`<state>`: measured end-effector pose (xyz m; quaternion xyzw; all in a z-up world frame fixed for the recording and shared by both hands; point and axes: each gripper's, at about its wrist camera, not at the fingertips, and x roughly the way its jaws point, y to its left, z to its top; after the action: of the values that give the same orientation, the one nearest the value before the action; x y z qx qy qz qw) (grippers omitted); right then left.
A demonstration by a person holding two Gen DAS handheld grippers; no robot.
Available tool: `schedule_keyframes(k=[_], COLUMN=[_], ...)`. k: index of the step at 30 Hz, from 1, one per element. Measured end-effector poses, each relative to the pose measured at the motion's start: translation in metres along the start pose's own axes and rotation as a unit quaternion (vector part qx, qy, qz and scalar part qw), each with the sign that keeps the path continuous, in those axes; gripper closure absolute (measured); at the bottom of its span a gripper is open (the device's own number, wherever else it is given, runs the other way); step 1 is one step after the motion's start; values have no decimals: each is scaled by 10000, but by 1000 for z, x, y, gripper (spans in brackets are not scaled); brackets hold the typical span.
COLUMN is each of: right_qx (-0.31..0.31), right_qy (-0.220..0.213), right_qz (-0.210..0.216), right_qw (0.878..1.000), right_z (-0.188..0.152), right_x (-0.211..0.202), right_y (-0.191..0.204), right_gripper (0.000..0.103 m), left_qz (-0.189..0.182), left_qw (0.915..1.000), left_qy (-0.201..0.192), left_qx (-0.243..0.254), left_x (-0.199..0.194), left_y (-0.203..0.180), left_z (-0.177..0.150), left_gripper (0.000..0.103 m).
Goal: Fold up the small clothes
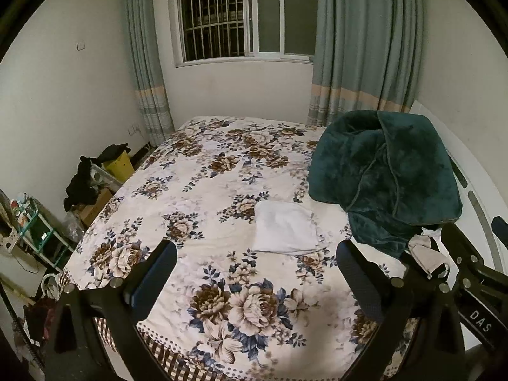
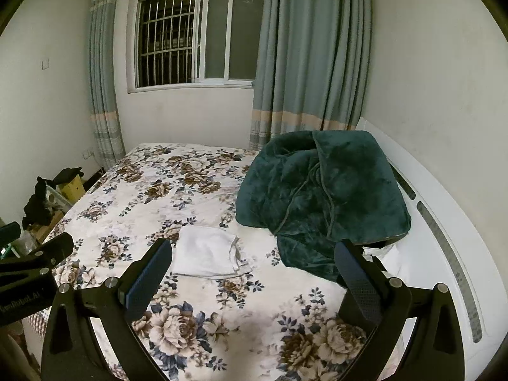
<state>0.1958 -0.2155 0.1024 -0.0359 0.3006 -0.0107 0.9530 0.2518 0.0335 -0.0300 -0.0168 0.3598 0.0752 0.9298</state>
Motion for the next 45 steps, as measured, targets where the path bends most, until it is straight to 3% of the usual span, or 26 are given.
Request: schedule_keyframes(k=[45], right_qx=[-33], right_qy=[17], right_qz=[103], right_qw=[9999], right_z=[-6], right_x=[-9], right_y=[12], right_gripper=[0], left_qz=[79], left_qw=[10000], left_qy=[-32], left_qx=[-30], left_x=[-14], left_y=[5], left_z=[-4], left_gripper=[0])
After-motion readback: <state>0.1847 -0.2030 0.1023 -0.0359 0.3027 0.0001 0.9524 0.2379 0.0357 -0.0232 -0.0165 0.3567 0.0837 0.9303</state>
